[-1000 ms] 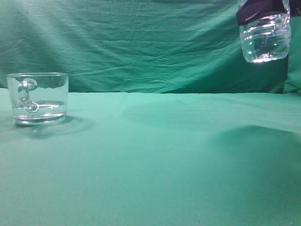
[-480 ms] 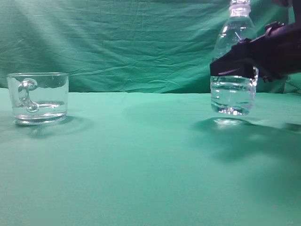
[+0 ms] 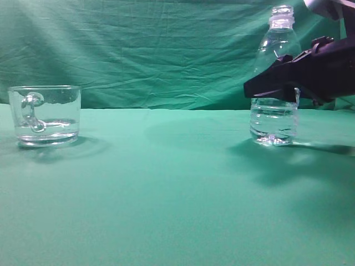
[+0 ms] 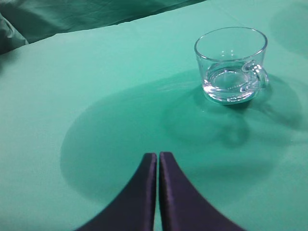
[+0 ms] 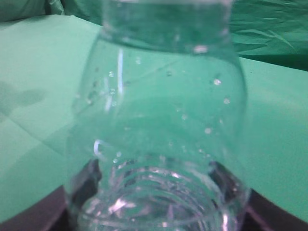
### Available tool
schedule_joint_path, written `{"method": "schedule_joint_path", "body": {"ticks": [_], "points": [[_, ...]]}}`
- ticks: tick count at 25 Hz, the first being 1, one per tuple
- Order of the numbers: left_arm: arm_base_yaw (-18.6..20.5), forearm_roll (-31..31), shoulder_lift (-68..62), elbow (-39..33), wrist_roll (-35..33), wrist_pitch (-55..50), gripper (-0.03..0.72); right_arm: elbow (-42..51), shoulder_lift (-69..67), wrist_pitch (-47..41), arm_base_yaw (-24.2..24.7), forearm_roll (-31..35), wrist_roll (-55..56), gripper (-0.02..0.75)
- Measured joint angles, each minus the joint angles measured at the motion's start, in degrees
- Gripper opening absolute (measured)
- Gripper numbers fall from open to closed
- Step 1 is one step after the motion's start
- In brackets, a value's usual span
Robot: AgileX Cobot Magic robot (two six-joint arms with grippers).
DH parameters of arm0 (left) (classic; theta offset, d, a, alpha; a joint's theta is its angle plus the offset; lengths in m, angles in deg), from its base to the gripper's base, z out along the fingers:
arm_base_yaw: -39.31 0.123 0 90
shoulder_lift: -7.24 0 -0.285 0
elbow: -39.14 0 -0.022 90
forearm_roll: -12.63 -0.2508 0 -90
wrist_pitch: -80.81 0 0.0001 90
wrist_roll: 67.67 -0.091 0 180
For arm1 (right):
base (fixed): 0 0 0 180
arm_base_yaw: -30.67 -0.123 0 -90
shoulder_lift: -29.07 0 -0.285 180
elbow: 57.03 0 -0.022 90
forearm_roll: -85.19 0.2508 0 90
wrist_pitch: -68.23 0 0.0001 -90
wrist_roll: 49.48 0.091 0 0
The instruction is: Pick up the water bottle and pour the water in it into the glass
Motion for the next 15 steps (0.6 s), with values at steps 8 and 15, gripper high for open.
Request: {"method": "schedule_joint_path", "body": {"ticks": [8,15], "points": [[0.0,0.0,0.0,0.0,0.0,0.0,0.0,-0.1,0.0,-0.2,0.0,0.8,2.4,0.615],[0.0,0.0,0.0,0.0,0.0,0.0,0.0,-0.1,4.1,-1.0,0.0,1.0,5.4,0.636]]}}
